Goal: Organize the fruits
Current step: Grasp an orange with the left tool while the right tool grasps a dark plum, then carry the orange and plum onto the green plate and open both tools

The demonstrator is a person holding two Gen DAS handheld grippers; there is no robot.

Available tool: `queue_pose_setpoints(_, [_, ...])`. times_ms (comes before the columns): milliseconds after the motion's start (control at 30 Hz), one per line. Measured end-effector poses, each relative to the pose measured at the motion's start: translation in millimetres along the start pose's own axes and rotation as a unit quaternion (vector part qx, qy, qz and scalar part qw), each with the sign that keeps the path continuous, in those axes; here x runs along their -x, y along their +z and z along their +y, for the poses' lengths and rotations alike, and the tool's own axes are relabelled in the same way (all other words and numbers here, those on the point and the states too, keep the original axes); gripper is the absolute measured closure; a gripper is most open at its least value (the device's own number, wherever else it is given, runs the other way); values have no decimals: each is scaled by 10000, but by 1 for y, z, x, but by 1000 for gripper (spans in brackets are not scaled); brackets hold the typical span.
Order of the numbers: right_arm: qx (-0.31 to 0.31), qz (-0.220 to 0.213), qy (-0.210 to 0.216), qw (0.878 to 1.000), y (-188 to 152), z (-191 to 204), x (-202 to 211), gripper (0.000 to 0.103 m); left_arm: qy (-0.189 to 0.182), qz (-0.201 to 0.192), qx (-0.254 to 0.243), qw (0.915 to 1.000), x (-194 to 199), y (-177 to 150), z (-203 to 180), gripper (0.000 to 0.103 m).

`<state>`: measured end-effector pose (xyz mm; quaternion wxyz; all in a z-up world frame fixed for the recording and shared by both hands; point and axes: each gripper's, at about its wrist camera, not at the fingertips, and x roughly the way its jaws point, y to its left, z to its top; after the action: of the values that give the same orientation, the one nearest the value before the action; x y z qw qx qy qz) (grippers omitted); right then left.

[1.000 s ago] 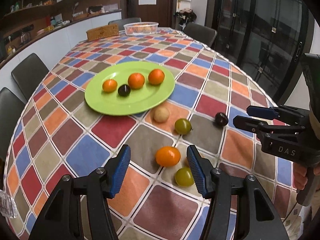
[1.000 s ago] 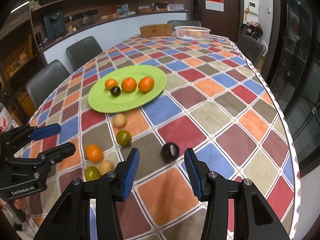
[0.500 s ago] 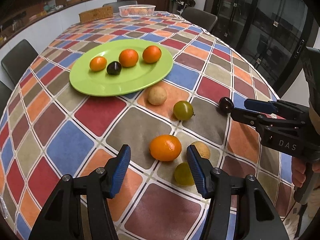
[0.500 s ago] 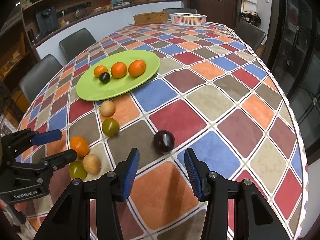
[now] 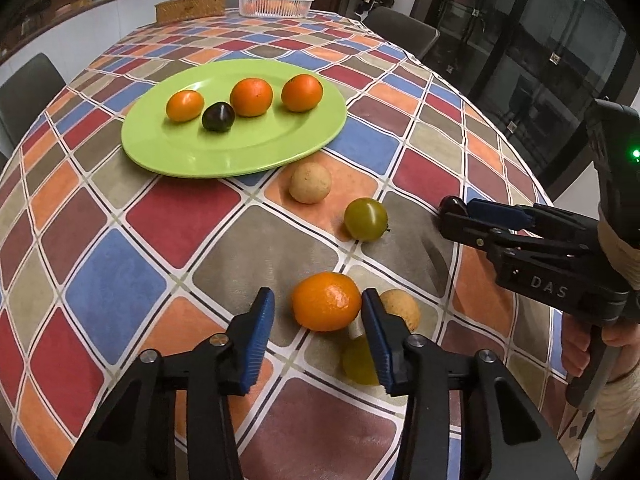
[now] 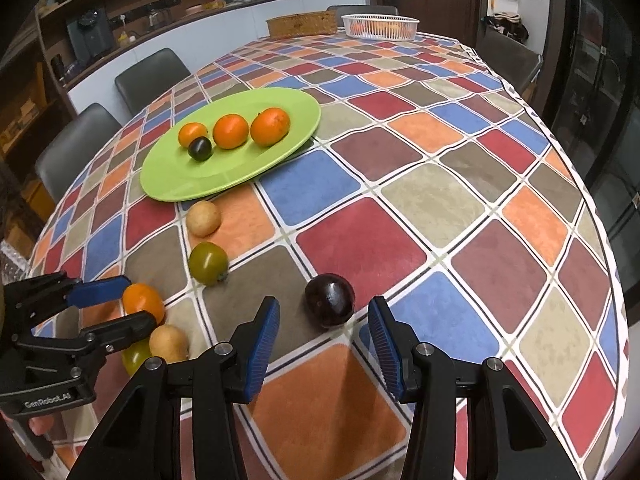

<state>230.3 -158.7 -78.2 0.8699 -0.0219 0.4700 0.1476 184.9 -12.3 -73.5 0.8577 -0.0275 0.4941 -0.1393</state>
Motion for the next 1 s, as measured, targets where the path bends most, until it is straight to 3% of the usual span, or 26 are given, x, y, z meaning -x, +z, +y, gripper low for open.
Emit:
queue_pose_setpoints(67, [9,20,-26,10000,1,-1,-3,60,-56,12,13,10000,-1,1,0,67])
queue_pose_setpoints(300, [75,96,-55,9999,2,-2,-9,74,-75,-4,2,10000,-2,2,-1,68])
queue_pose_setpoints(1000, [358,-330,235,9985,7,32,31,75,-60,-431,-46,9990,31,0,1,68])
